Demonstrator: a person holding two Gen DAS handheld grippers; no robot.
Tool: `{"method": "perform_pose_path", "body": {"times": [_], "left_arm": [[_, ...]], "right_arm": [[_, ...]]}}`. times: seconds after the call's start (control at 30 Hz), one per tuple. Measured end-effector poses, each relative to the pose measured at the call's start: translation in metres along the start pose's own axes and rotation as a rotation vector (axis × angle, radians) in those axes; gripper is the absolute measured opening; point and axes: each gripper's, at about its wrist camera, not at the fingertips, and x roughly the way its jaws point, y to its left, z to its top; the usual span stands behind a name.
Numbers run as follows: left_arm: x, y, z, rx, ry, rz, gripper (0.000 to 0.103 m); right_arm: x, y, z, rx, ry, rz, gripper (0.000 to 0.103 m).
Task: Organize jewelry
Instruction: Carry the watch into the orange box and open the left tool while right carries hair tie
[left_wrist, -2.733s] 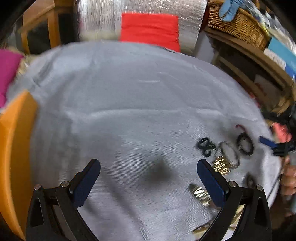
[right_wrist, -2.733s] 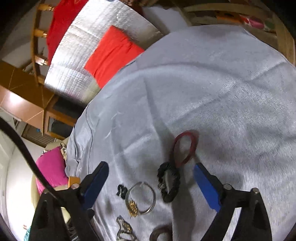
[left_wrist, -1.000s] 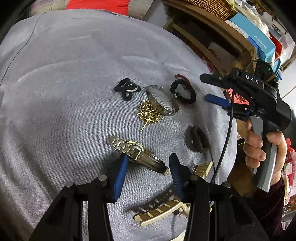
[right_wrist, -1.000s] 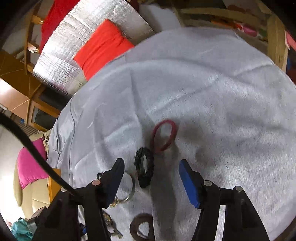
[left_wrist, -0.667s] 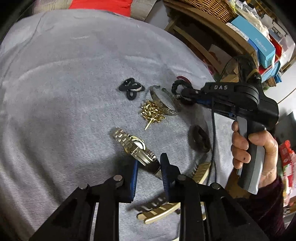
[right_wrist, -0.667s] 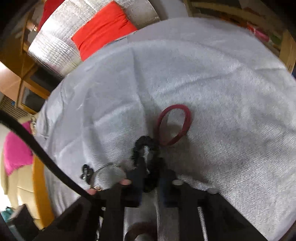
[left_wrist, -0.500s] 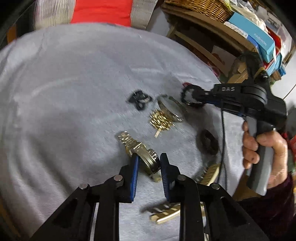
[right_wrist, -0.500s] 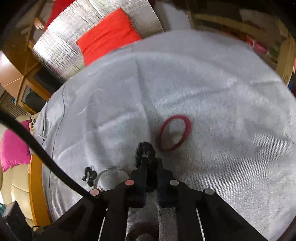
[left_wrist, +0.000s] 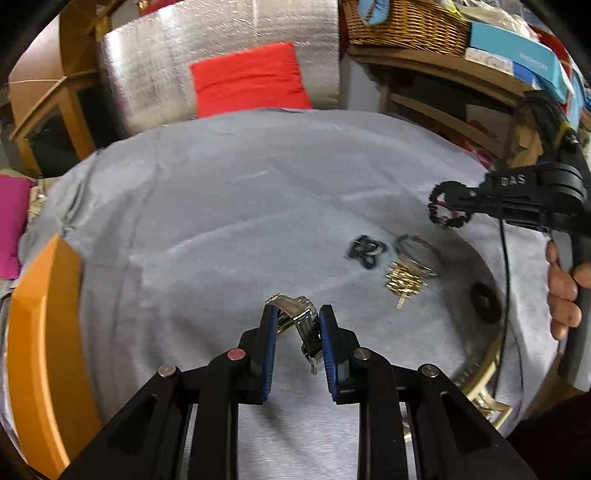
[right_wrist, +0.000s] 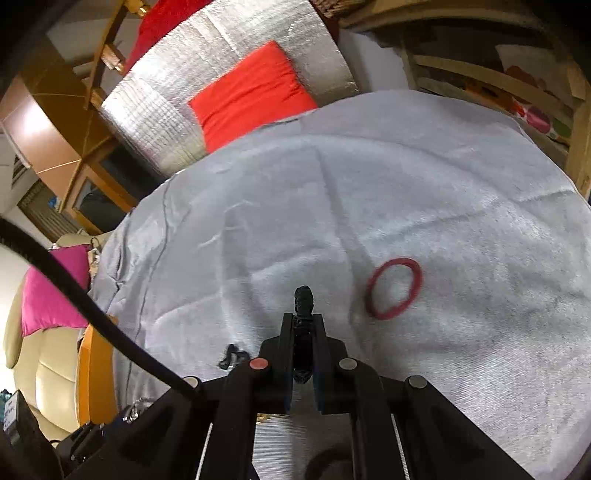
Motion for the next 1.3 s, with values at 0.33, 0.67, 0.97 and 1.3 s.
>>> {"method": "perform_pose_path", "body": {"times": [0.33, 0.67, 0.97, 1.3], "left_arm": [[-0.014, 0.029, 0.001, -0.055, -0.066, 0.108, 0.024], [-0.043, 0.063, -0.001, -0.127, -0.141, 0.176, 0.024], [-0.073, 0.092, -0.01, -0.183, -0.203, 0.231, 0.024], [-0.097, 0.125, -0.016, -0.251, -0.255, 0.271, 0.024]], "right_arm": [[-0.003, 0.038, -0.007, -0.071, -0.041, 0.084, 0.009], [-0.005, 0.086, -0.022, -0.137, -0.069, 0.178, 0.009], [-0.011, 0.118, -0.039, -0.168, -0.076, 0.245, 0.009], [-0.056, 0.119, -0.032, -0.285, -0.182, 0.017, 0.009]]}}
